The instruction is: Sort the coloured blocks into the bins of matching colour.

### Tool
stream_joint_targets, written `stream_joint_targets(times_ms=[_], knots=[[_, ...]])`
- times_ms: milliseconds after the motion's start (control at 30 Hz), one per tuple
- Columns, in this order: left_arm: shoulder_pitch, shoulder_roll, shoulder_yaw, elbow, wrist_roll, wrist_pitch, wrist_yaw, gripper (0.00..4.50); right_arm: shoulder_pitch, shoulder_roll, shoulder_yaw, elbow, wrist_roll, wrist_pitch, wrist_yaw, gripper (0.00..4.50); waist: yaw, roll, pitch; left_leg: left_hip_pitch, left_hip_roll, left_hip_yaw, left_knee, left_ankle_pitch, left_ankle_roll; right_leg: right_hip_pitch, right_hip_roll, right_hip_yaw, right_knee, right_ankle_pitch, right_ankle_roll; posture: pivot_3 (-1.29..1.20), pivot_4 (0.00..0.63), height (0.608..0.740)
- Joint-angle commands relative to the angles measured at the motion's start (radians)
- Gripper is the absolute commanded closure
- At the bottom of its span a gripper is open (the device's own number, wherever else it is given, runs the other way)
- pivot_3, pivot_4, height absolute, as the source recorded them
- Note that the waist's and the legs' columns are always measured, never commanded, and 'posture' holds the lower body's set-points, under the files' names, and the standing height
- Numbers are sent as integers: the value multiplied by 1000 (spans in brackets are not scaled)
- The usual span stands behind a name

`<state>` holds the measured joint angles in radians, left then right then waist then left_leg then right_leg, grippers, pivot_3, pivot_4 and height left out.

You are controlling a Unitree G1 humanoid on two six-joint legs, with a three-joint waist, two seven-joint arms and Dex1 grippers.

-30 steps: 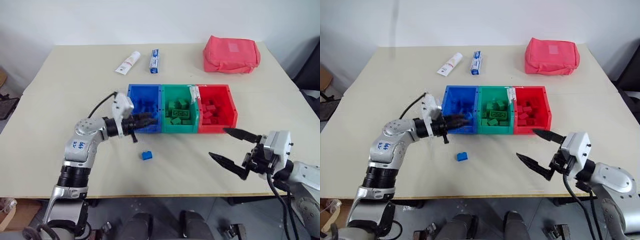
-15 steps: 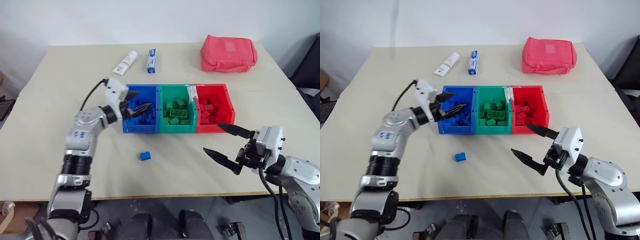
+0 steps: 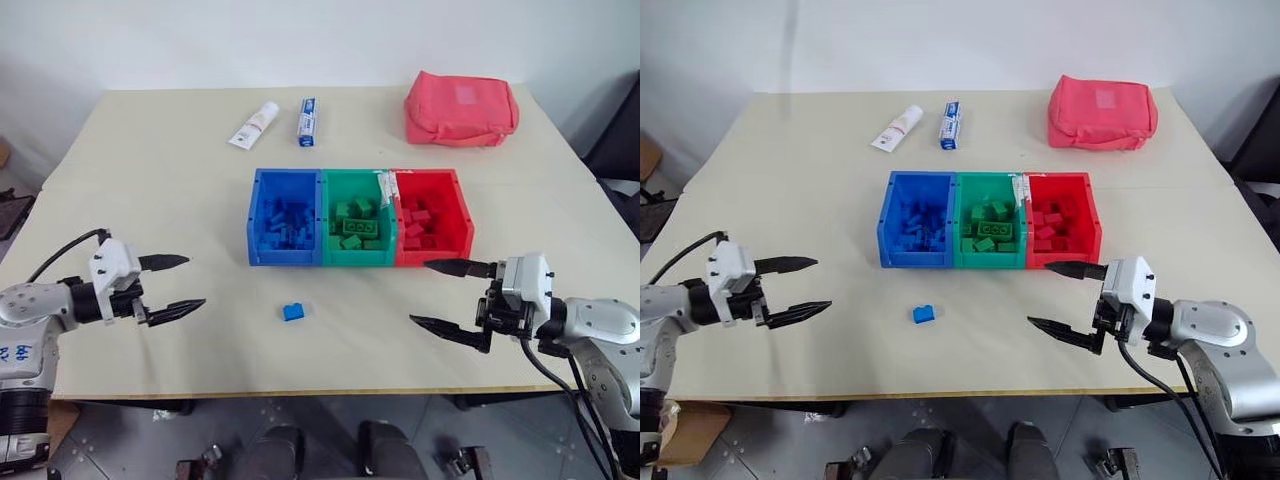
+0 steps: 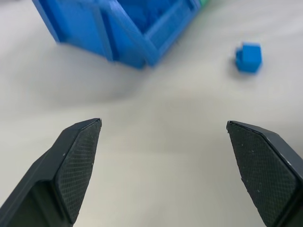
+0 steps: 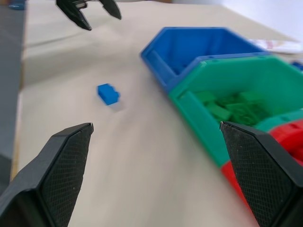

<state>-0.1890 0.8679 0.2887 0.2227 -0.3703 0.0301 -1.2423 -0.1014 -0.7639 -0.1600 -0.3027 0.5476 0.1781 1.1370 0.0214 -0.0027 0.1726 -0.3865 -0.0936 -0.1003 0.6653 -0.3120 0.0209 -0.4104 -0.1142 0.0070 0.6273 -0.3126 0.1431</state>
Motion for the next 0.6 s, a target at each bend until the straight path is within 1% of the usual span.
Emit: stream_joint_targets(times_ms=[33,133,233,300,333,433,500,600], knots=[[21,20,10,-63,-27,-8,-28,12,-16,-7,-2,1,-3,-21,17,0,3,0,0,0,0,0,0,0,0,0,0,0,0,0,0,0,150,740],[68,6,-65,-242,-48,104,-13,12,-15,-7,8,3,-7,-23,29,0,2,0,0,0,0,0,0,0,0,0,0,1,0,0,0,0,150,740],[71,-48,-192,-441,-10,264,122,12,-10,-6,15,4,-16,-27,34,0,4,0,0,0,0,0,0,0,0,0,0,2,1,0,0,0,150,740],[56,-85,-232,-511,1,343,205,12,-6,-5,14,-1,-19,-25,28,0,3,0,0,0,0,0,0,0,0,0,0,2,1,0,0,0,150,740],[47,-110,-272,-540,31,365,248,12,-1,-5,12,-6,-20,-20,23,0,3,0,0,0,0,0,0,0,0,0,0,2,1,0,0,0,150,740],[29,-153,-373,-570,131,375,333,12,22,-7,6,-27,-20,-11,9,0,2,0,0,0,1,1,0,0,0,-1,1,1,1,0,0,0,150,740],[5,-167,-427,-548,199,382,376,12,51,-15,2,-45,-22,-11,8,0,2,0,0,0,1,1,0,0,0,-1,1,1,1,0,0,0,150,740],[-22,-167,-476,-536,239,401,386,12,82,-25,-7,-63,-21,-10,5,0,4,0,0,0,1,1,0,0,0,-1,2,1,1,0,0,0,150,740]])
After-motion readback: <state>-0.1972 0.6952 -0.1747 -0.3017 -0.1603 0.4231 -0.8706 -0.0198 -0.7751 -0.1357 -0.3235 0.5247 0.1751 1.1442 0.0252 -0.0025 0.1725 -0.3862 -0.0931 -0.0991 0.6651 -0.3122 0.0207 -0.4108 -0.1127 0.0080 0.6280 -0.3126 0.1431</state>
